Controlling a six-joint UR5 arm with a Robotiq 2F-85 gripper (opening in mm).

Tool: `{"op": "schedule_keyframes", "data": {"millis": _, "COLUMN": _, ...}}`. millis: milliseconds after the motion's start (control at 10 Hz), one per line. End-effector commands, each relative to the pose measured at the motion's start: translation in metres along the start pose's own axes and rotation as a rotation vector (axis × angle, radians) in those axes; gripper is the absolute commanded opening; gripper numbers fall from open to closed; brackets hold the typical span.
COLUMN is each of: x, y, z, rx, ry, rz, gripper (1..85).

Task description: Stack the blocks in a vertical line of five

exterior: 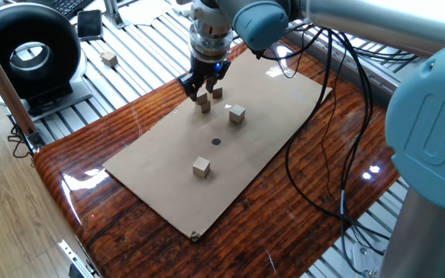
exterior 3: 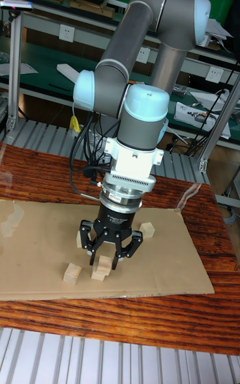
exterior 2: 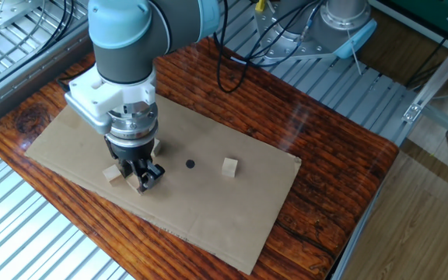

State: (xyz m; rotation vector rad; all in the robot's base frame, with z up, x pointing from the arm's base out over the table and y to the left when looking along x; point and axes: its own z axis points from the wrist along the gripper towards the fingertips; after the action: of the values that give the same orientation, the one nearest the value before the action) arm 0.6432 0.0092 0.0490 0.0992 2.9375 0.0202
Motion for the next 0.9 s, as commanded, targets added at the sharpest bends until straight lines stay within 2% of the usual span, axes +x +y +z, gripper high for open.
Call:
{"op": "schedule_keyframes", "data": {"millis": 0, "x": 0.0005, "y": -0.0016, "z": -0.0007, "rx": 0.001, "ry": 0.001, "rz": 0.015, "gripper": 45.0}}
{"op": "schedule_keyframes", "data": {"millis": 400, "x": 0.0051, "y": 0.0005, "z": -0.0007, "rx": 0.003, "ry": 0.009, "rz": 0.031, "gripper": 41.7}}
{"op": "schedule_keyframes", "data": {"millis": 800, "x": 0.0061, "y": -0.0061, "z": -0.0003, "rx": 0.017, "ry": 0.008, "rz": 0.029, "gripper": 40.3}}
